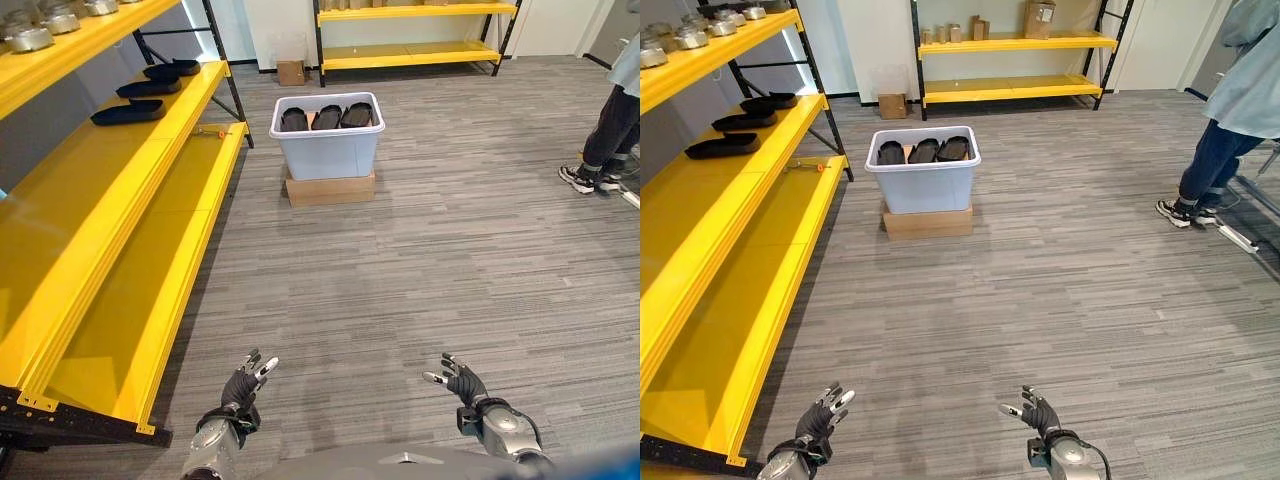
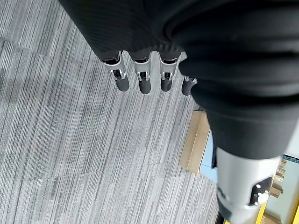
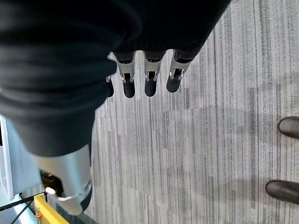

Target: Move parts from the plastic box to the shelf.

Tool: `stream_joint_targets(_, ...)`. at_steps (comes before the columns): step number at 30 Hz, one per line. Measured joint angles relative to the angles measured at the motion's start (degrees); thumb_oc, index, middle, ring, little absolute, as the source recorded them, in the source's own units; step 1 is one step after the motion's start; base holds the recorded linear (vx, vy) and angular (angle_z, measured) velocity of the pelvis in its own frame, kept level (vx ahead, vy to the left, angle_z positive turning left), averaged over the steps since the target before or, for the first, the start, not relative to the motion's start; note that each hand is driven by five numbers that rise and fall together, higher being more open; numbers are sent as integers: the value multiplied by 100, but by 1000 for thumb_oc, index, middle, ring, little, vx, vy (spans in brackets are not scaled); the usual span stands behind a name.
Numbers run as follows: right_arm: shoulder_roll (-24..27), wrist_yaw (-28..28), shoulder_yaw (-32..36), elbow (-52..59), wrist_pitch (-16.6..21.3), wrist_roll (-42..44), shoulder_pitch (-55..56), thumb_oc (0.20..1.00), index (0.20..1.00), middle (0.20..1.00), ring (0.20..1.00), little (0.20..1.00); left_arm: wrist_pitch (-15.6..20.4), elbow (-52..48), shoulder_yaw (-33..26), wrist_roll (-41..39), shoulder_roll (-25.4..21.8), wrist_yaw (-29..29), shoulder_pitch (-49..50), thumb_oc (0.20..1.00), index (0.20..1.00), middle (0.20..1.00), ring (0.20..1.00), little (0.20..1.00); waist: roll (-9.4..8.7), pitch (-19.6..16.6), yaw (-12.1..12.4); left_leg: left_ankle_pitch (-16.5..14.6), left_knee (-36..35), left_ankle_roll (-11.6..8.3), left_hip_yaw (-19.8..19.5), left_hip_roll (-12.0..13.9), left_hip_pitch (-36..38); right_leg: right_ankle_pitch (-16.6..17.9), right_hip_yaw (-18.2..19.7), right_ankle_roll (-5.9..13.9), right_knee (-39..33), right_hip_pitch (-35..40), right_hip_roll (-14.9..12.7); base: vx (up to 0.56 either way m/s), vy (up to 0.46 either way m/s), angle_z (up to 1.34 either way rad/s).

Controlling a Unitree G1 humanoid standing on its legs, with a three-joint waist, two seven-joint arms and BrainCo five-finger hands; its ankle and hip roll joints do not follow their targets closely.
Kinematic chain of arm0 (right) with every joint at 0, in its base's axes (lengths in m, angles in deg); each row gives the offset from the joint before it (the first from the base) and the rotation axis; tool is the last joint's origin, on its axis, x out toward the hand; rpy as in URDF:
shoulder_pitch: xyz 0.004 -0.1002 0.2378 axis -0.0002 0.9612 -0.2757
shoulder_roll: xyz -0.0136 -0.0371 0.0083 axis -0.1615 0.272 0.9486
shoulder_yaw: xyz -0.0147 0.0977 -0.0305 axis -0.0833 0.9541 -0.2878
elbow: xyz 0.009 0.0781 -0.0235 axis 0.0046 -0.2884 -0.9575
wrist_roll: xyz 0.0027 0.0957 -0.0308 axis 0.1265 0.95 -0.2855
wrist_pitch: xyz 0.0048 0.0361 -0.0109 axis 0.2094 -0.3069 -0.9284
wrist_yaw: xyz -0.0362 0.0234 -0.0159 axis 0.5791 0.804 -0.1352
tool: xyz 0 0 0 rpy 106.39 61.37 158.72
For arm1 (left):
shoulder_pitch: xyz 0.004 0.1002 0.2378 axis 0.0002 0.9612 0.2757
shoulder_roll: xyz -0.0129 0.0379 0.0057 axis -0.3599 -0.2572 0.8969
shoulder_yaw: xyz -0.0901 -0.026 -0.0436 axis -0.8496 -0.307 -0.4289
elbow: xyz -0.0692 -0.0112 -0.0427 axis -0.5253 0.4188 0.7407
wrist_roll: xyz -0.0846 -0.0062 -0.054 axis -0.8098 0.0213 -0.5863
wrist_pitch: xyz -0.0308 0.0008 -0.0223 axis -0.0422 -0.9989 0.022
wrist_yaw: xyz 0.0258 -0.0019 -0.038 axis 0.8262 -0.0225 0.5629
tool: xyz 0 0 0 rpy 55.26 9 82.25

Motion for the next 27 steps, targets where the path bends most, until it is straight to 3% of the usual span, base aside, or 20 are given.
stream_joint_targets(6,5,-116,7,-5,-4,20,-1,1000,1000,1000,1000,1000,-237,33,7,-67,-23,-136,6,1000,1000,1000,1000,1000,-72,62,-5,12,-3,-13,0,-5,21,9,-1,0,-2,19,-5,-11,7,0)
stream_joint_targets(14,11,-96,9,-4,-93,219,-9,1000,1000,1000,1000,1000,-245,27,224,34,-17,-240,-42,1000,1000,1000,1000,1000,-5,122,-4,14,-1,-12,2,-5,12,11,-13,0,-1,9,-5,-9,3,0)
stream_joint_targets(27,24,-199,-222,-55,-111,170,-10,1000,1000,1000,1000,1000,-362,226,202,1,-17,-107,-78,1000,1000,1000,1000,1000,-54,150,3,18,-1,-13,-21,-4,41,11,-46,0,-2,50,-5,0,0,0)
